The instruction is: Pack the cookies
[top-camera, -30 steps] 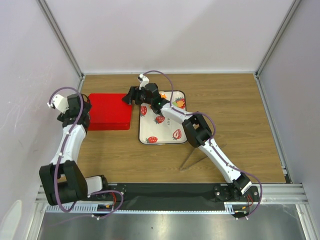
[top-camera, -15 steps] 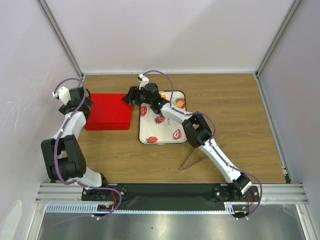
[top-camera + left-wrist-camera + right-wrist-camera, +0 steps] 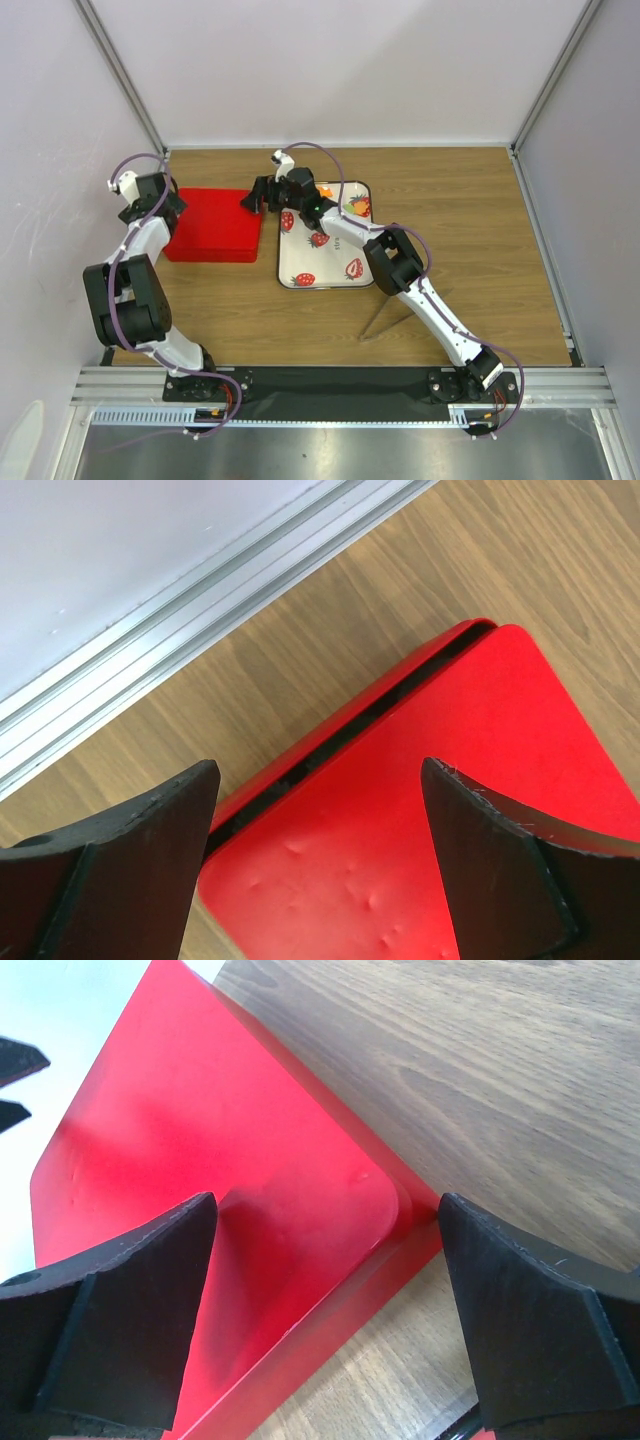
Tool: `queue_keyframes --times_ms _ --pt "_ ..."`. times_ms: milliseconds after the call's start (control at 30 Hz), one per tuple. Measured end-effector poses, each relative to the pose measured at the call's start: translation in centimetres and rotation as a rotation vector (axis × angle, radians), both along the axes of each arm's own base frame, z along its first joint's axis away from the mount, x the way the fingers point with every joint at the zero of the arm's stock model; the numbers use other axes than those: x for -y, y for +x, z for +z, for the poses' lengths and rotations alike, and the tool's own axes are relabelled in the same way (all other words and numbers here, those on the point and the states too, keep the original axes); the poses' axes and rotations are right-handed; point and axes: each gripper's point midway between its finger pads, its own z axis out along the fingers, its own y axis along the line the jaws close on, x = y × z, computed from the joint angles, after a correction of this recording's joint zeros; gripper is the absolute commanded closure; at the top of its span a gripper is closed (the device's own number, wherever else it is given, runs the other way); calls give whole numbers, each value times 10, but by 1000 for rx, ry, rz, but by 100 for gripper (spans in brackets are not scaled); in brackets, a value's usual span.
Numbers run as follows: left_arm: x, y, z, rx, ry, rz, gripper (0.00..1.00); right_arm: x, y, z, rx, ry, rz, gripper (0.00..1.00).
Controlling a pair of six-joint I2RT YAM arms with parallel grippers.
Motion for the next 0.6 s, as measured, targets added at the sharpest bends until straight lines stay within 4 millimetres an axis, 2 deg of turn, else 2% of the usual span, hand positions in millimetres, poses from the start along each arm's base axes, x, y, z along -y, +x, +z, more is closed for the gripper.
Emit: queue_keyframes --times_ms 400,600 --pt "-9 8 -4 -11 -9 -34 11 -1 -4 2 6 -3 23 0" --pt "-3 14 -8 -7 -30 -89 11 5 1 8 -7 16 16 0"
